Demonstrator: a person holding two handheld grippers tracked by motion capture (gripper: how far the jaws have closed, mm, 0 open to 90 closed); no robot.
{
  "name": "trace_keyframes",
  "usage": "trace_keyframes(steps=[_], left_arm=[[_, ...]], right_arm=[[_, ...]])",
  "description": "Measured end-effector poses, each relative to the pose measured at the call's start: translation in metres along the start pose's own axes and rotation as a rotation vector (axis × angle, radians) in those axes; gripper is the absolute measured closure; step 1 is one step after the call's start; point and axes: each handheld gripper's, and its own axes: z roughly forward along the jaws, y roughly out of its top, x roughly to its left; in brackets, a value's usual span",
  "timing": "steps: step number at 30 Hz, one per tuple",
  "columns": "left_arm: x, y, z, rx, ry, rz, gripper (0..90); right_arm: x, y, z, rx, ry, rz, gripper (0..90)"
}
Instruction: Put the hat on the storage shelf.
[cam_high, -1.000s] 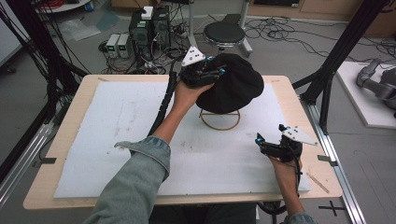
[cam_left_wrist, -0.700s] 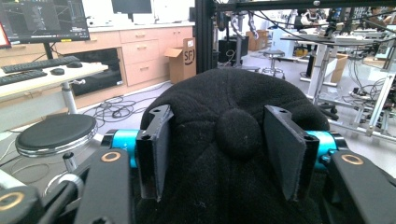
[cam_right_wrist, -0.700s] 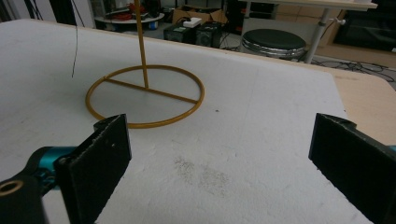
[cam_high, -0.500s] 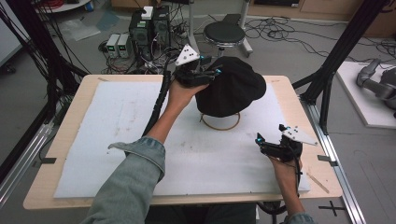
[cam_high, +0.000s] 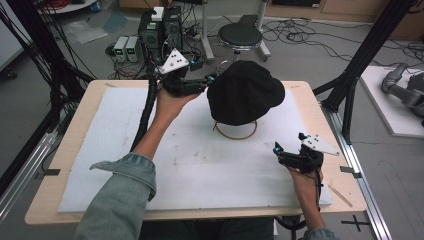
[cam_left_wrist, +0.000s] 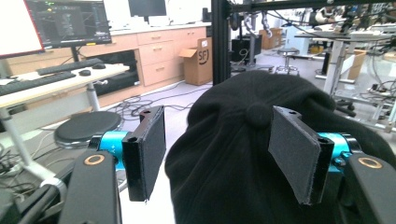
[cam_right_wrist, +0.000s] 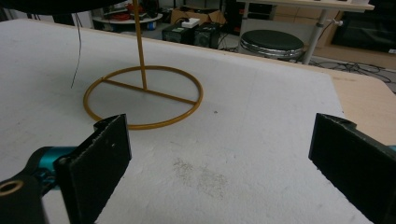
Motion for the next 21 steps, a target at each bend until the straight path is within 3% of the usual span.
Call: trace_keyframes(steps=[13,21], left_arm=[[0.016,-0.017,-0.059,0.006,0.078,0.017,34.3],[0.026,-0.041,-0.093,0.021,0.133,-0.02,31.6]], right_arm=[[0.001,0.001,0.003,0.003,0.001,-0.008,5.3],[0.001,0.001,0.005,0.001,0.0,-0.011,5.2]])
